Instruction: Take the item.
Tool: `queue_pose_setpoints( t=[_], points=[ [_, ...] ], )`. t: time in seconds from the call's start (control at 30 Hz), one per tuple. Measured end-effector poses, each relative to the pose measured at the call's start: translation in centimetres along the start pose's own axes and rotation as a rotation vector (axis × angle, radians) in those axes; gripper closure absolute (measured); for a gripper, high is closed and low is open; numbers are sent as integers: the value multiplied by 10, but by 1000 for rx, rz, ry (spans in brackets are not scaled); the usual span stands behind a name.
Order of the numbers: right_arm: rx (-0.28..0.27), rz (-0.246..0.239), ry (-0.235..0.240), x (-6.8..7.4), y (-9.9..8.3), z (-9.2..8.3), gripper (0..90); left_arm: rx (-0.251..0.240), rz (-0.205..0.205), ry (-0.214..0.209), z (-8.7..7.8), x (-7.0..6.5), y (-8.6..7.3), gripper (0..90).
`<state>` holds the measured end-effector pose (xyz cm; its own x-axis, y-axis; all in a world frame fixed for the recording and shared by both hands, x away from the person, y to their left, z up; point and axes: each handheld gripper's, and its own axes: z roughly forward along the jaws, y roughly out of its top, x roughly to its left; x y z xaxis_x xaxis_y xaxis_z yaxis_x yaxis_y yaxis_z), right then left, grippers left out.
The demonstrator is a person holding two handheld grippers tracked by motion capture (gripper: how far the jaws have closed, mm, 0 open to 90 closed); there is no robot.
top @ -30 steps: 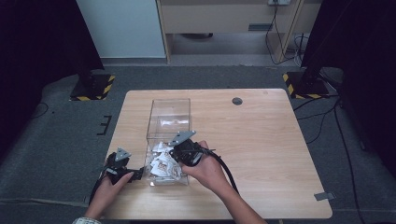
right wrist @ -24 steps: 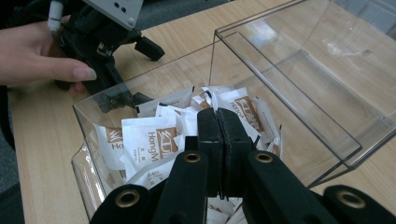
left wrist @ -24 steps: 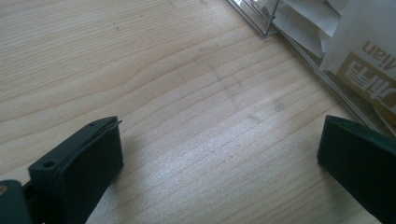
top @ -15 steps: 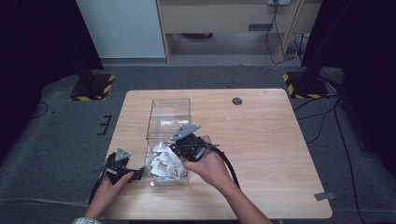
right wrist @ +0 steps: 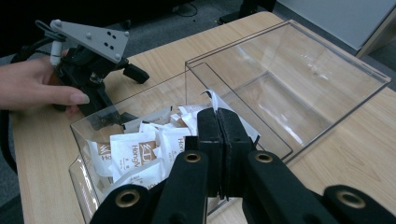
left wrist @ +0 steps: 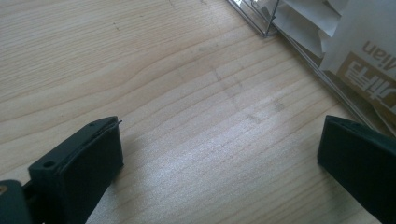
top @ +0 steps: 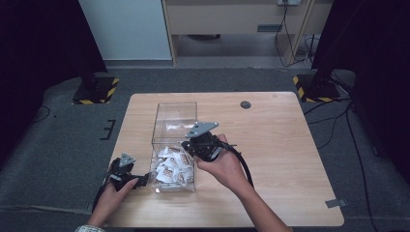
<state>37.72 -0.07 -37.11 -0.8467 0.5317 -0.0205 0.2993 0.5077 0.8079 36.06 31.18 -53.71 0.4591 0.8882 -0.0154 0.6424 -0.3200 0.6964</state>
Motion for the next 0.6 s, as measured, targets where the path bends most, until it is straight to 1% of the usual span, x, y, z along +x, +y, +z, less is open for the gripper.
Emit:
queue_pose_setpoints(
  t=[0.17, 0.33, 0.47, 0.6],
  points=[
    [-7, 6, -10, -4, 0, -5, 890, -1, -3, -6, 0, 0, 0, 0],
    [-6, 8, -19, -8, -2, -10, 891, -2, -33, -54, 1, -3, -1, 0],
    [-8, 13, -25, -11, -2, -13, 891, -1, -8, -14, 0, -1, 0, 0],
    [-11, 15, -28, -13, -3, -14, 891, -1, -1, -2, 0, 0, 0, 0]
  ],
)
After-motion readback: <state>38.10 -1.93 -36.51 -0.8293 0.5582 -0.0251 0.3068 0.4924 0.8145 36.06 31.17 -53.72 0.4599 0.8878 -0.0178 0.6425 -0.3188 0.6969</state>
